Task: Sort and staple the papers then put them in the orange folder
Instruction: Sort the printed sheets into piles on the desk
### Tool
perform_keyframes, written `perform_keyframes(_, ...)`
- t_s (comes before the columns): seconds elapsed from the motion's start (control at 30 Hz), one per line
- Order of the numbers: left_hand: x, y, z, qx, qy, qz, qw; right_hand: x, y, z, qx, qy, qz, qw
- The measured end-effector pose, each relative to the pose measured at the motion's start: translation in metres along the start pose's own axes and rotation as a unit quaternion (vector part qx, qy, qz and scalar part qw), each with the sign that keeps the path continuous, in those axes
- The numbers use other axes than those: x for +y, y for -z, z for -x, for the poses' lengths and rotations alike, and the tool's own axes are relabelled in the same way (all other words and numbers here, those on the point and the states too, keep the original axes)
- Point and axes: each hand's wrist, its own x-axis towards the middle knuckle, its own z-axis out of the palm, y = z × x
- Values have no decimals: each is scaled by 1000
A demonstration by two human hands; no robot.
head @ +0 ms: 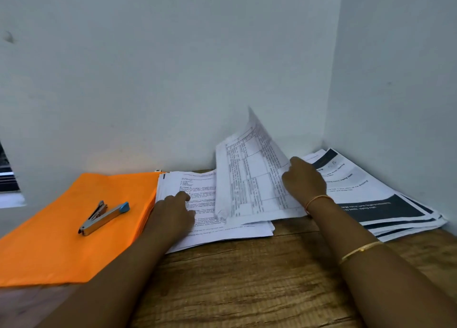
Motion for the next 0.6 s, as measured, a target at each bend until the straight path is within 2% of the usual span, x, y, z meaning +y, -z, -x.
perform_keyframes(0.1,1,1,0,18,-1,-13,1000,12,11,-4,65,-28,33,997)
perform_keyframes(0.23,-3,3,-2,22,23,-21,999,34,16,-12,107,-59,62,991)
perform_keyframes(0.6,-10,13,-4,43,32,-29,998,52,9,-17,81,-82,61,991)
